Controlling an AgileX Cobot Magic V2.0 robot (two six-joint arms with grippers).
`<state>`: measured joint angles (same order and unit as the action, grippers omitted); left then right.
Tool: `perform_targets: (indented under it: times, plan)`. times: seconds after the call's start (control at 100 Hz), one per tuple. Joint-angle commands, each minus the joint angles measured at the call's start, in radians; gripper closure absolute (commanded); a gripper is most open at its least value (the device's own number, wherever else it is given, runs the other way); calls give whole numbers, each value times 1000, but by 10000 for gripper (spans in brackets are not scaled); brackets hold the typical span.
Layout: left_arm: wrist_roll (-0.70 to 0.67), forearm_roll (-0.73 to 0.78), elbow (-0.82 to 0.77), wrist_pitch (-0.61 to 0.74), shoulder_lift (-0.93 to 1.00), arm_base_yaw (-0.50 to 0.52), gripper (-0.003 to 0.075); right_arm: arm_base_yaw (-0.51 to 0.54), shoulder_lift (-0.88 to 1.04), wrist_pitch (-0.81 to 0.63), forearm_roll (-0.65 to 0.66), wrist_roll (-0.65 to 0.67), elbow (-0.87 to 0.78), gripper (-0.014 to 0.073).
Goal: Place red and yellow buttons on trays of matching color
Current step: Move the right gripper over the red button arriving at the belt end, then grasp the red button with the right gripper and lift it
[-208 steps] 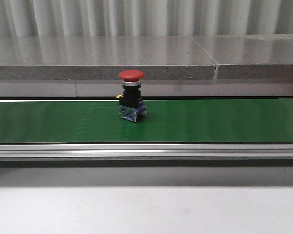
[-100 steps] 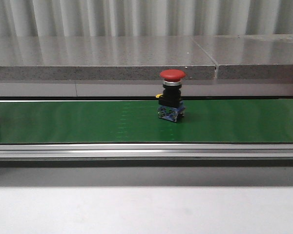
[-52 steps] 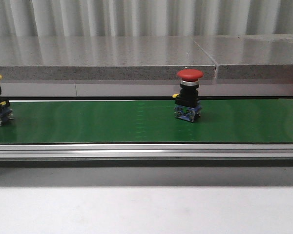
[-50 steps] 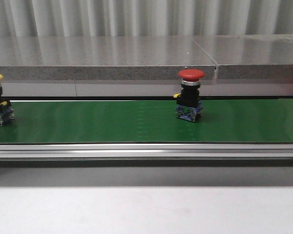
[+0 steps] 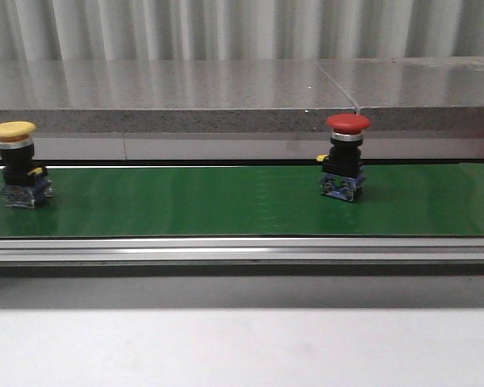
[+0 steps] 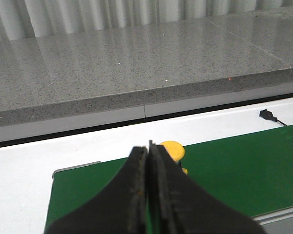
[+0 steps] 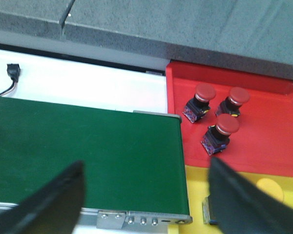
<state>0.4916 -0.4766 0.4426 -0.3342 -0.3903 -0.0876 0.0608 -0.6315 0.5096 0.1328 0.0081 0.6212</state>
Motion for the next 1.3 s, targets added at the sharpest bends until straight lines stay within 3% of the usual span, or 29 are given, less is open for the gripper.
perform_targets:
  times: [0.0,0.2,0.65,1.29]
  plan:
    - [-2,-23,29,72,-6,-7,740,0,3,-50,-14,-8,24,-47]
    - [-2,-23,29,72,-6,-7,740,-21,-65,-64,-48,-8,28,-41]
    - [-2,-23,29,72,-6,-7,740,-256,-462,-109,-55,-8,141,-41]
    - [-2,-23,29,72,-6,-7,740,-271,-855,-43,-109,-8,403,-41]
